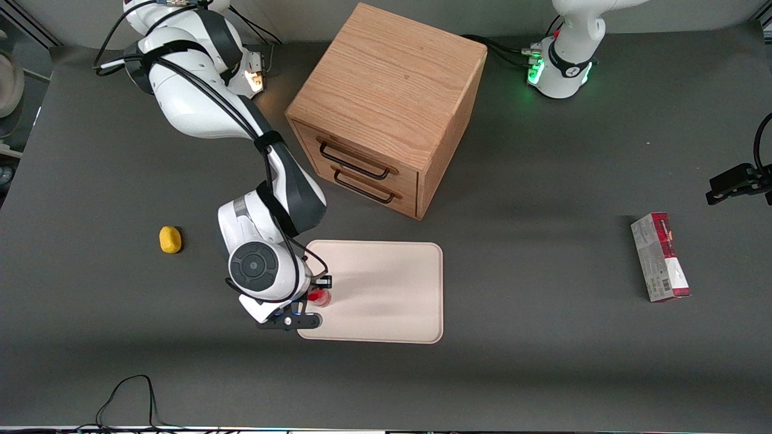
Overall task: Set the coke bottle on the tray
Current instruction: 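Lower the upright bottle onto the tray and open the right gripper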
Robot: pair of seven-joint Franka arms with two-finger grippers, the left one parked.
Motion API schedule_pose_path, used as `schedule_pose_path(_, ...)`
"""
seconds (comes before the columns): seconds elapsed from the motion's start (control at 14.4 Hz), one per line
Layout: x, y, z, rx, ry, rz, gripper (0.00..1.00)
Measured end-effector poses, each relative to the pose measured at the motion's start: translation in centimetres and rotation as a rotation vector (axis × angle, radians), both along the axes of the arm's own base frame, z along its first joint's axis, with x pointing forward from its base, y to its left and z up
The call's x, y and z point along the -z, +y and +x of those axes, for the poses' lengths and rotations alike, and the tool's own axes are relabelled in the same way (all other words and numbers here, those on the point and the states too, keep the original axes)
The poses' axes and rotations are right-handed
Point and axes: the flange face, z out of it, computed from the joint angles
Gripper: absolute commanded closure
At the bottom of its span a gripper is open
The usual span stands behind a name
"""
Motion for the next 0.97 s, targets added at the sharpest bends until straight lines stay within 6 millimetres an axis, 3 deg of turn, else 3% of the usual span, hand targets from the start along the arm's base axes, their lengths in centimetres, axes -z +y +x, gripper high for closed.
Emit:
schedule_pose_path(0.62, -1.0, 0.1, 0.1, 0.030, -0.020, 0.003, 0.00)
schedule_pose_path(0.76, -3.1, 0.2, -0.4, 0.030, -0.014, -0.002, 0.00)
schedule_pose_path(0.97, -9.0, -0.3, -1.9, 0.033, 0.009, -0.014, 0.00)
